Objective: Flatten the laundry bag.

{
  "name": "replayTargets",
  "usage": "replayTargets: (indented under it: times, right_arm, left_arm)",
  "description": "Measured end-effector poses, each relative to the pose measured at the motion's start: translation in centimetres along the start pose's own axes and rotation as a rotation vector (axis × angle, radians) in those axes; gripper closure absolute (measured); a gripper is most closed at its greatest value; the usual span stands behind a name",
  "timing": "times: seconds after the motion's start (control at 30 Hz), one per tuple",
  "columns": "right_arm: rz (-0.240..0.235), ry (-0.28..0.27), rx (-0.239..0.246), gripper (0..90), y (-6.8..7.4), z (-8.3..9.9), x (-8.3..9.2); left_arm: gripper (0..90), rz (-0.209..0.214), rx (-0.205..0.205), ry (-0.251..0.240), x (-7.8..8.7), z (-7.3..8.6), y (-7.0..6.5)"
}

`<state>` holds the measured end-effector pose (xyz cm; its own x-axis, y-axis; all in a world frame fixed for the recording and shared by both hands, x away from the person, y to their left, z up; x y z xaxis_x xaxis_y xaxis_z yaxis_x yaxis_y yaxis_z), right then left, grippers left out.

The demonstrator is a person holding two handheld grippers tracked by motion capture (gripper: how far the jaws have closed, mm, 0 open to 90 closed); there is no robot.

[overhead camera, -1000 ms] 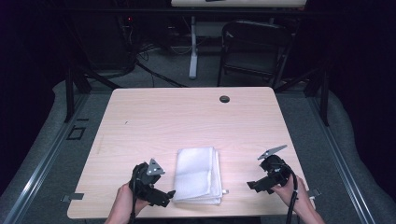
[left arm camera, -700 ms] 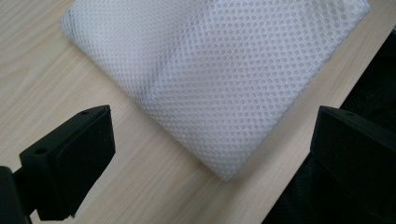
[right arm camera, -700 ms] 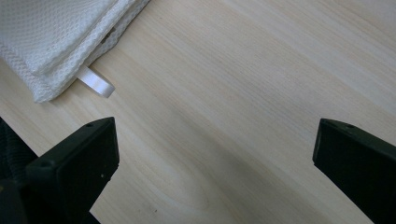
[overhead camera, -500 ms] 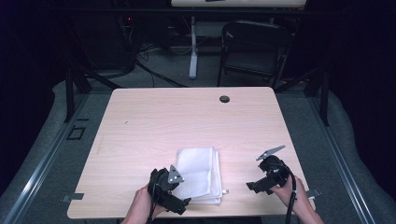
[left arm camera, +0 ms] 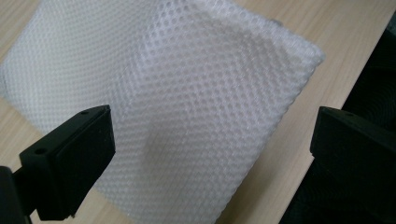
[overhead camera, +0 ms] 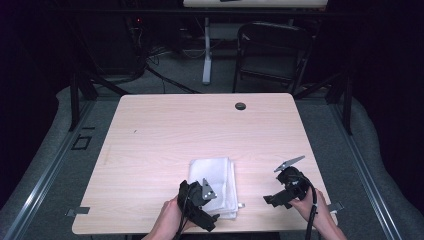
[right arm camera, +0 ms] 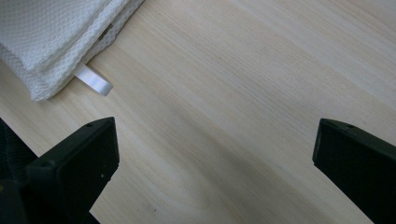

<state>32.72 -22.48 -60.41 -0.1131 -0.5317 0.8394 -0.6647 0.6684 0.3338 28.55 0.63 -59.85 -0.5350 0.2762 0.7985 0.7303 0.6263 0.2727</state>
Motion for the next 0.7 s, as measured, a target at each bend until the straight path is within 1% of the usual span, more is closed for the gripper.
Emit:
replayTargets:
  times: [0.1,0.17,0.23,0.27,0.3,0.37,0.4,0.43,0.47,0.53,0.57,0.6,0.63,0.67,0.7]
  right_arm:
    - [-0.003,0.005,0.006,0.1,0.0,0.0,0.1]
    - [-0.005,0.002,0.003,0.2,0.0,0.0,0.0]
    - [-0.008,0.009,0.007,0.2,0.0,0.1,0.0]
    - [-0.006,0.005,0.005,0.2,0.0,0.1,0.0]
    - [-0.001,0.009,0.006,0.2,0.0,0.1,0.1]
    - [-0.007,0.004,0.003,0.3,0.1,0.0,0.0]
    - [-0.01,-0.011,-0.003,0.3,0.1,0.0,-0.1]
    - [-0.007,0.016,0.009,0.4,0.1,0.1,0.1]
    - [-0.016,0.008,0.005,0.4,0.2,0.0,0.0]
    - [-0.014,0.009,0.007,0.7,0.3,0.0,0.0]
    - [-0.021,-0.001,0.006,1.0,0.4,-0.1,-0.1]
    - [0.0,0.009,0.018,1.6,0.2,0.0,0.0]
    - [0.0,0.009,0.018,1.6,0.2,0.0,0.0]
    - [-0.007,0.012,0.027,1.7,0.2,0.0,0.0]
    - [-0.026,-0.008,0.018,2.3,0.6,-0.2,-0.2]
  left_arm:
    - [0.5,-0.007,-0.018,-0.002,-0.3,-0.4,-0.4]
    - [6.9,-0.012,-0.029,-0.009,-0.5,-0.8,-0.6]
    - [11.7,-0.015,-0.027,-0.013,-0.6,-0.9,-0.7]
    - [11.7,-0.013,-0.03,-0.015,-0.6,-1.0,-0.8]
    - [17.0,-0.013,-0.035,-0.018,-0.7,-1.1,-0.9]
    - [17.2,-0.013,-0.039,-0.023,-0.8,-1.2,-1.0]
    - [18.3,-0.015,-0.04,-0.028,-0.8,-1.3,-1.0]
    - [24.2,-0.013,-0.039,-0.033,-0.8,-1.3,-1.0]
    - [27.2,-0.009,-0.041,-0.039,-0.7,-1.3,-1.0]
    - [33.0,0.0,-0.029,-0.068,-0.5,-1.5,-1.0]
    - [36.5,0.002,-0.027,-0.076,-0.4,-1.5,-1.0]
    - [39.2,0.002,-0.027,-0.076,-0.4,-1.5,-1.0]
    - [39.2,0.002,-0.036,-0.082,-0.3,-1.6,-0.9]
    - [41.8,0.009,-0.036,-0.088,-0.2,-1.6,-0.9]
    - [48.7,0.016,-0.038,-0.098,-0.1,-1.6,-1.0]
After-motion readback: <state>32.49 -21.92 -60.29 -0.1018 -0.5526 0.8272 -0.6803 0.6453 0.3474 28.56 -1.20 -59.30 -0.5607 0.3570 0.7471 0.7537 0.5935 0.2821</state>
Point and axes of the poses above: each handheld gripper's, and its own axes: x roughly backward along the jaws, z roughly out of its underside, y roughly to its left, the point moved 9 cm from there along -x, roughly forward along the jaws, and after that the axes turned 14 degrees about -z, right-handed, at the moved point
